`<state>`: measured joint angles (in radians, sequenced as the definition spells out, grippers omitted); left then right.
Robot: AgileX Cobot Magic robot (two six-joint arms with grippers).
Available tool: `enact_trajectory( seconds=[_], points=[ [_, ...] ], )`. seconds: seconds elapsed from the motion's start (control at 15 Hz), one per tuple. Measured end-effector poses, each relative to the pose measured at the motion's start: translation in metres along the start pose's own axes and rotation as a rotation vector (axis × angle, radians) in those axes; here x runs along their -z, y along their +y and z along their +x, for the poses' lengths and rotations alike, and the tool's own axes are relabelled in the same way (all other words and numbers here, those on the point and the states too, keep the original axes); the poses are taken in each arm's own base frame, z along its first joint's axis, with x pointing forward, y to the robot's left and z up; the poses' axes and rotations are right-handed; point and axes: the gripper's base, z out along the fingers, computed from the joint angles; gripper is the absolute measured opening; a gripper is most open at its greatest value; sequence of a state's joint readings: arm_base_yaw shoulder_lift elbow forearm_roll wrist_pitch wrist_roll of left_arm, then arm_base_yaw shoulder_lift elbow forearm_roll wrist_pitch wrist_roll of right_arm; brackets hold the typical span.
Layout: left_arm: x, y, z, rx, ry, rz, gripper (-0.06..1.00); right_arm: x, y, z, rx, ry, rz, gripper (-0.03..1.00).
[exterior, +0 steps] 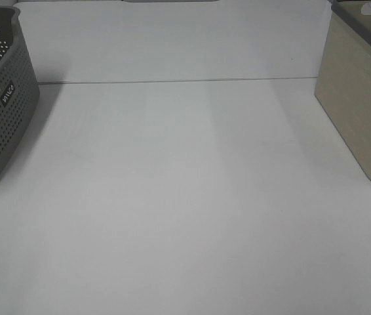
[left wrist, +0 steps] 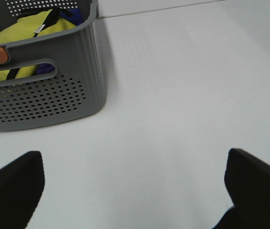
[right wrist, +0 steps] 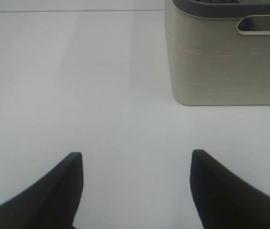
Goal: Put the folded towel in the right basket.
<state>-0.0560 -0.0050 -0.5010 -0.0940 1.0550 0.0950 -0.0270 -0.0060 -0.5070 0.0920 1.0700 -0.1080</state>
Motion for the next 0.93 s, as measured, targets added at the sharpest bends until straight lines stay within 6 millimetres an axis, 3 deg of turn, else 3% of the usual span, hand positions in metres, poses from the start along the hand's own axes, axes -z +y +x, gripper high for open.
enact_trajectory(
  seconds=[0.93],
  points=[
    [0.0, 0.0, 0.0, 0.0, 0.0, 0.0, 0.98, 0.0, 0.0, 0.0, 0.0, 0.0, 0.0, 0.62]
  ],
)
